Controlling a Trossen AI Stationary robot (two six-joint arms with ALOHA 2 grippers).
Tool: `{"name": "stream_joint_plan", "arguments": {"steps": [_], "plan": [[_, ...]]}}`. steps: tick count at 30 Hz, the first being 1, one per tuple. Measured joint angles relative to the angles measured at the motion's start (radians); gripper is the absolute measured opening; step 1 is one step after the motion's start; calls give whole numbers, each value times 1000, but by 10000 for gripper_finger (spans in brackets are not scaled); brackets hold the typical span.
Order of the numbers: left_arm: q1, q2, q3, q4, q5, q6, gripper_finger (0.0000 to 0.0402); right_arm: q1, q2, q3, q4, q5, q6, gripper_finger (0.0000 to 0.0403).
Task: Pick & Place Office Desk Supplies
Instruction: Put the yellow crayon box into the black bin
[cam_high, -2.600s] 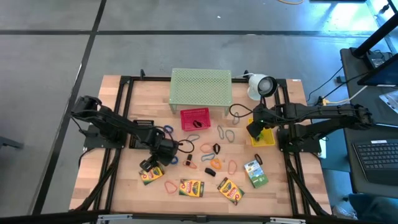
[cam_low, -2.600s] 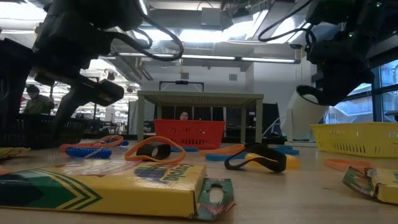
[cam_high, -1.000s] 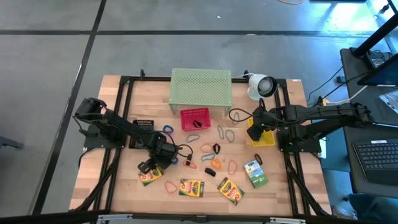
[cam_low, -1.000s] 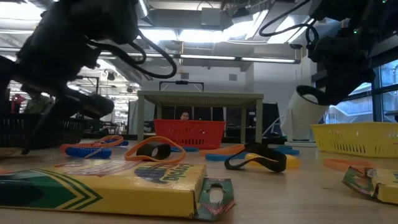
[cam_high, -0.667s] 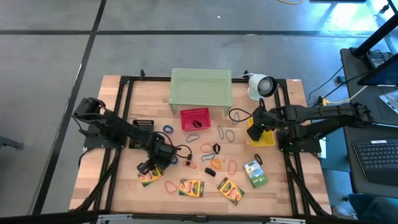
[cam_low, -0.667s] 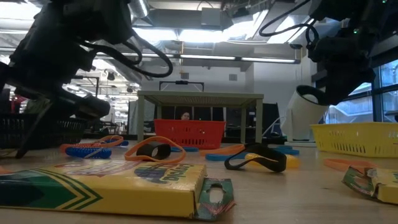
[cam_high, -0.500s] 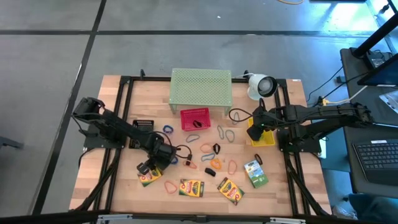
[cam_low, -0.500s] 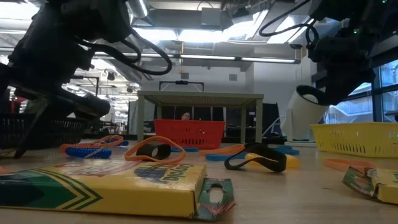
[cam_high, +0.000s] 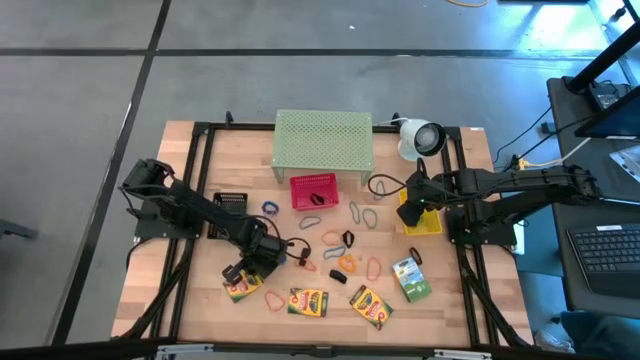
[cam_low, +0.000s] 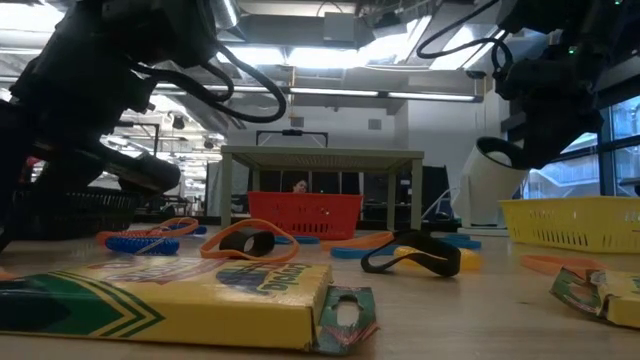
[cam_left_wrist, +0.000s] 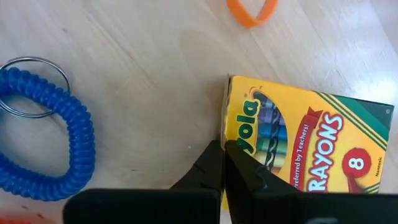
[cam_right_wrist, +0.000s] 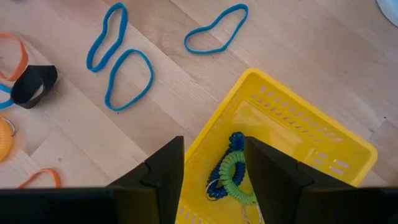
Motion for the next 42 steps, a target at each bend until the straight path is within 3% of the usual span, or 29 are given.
{"name": "stream_joint_plan", "arguments": {"steps": [14, 25, 34, 42], "plan": [[9, -44, 147, -279, -106, -7, 1, 0, 0, 0, 0, 3, -22, 168], [36, -130, 222, -313, -118, -113, 1, 0, 0, 0, 0, 3, -35, 168], [47, -184, 352, -398, -149, -221, 1, 0, 0, 0, 1, 3, -96, 168], [106, -248, 403, -533, -243, -329, 1, 0, 0, 0, 1, 10, -135, 168]]}}
